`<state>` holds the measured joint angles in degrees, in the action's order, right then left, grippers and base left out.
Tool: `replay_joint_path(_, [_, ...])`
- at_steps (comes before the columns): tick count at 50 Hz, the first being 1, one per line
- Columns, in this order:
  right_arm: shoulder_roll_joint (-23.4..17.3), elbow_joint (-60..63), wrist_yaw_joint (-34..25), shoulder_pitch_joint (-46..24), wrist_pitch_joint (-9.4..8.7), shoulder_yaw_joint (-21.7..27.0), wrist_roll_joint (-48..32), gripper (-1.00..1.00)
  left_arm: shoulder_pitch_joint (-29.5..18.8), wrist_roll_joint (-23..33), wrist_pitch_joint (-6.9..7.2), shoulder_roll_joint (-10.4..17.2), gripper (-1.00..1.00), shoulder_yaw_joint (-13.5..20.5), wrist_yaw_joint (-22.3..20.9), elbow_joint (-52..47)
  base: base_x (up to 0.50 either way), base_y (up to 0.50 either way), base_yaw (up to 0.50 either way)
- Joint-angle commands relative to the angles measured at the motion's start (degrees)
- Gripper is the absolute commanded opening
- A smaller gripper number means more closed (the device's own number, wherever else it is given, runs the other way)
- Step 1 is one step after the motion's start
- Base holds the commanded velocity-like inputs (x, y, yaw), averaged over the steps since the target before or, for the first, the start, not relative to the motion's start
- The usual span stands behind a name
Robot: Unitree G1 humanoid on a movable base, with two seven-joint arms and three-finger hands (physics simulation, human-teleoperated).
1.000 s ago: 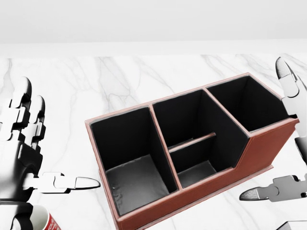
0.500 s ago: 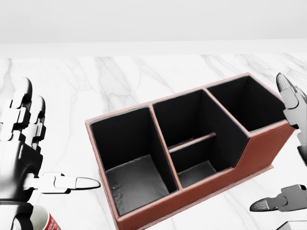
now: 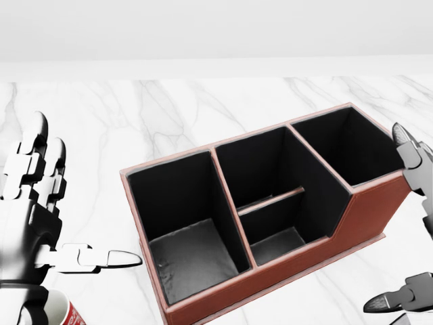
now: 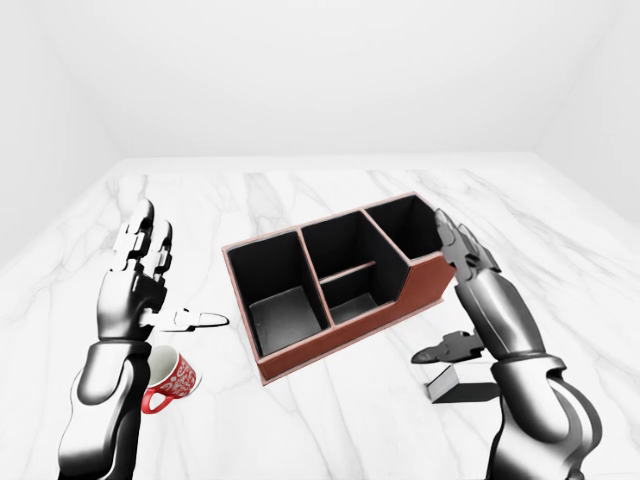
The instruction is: Pick up the book and place it in the back compartment of the caddy.
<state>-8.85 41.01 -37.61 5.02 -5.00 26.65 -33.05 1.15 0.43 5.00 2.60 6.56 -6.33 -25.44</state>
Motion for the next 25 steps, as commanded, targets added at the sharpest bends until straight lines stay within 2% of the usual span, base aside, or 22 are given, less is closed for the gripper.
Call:
replay_joint_path(1, [0.0,-0.2,-1.6,0.8,0.0,1.3,-0.9,1.0,-0.1,0.0,0.0,0.1,1.0,0.1,0.0,0.5,0.0,0.0,0.0])
replay_joint_path(25, [1.3,-2.9,-2.4,3.2,0.0,2.9,-2.7,1.0,0.2,0.2,0.0,0.0,1.0,-0.2,0.0,0.3,0.0,0.0,0.0])
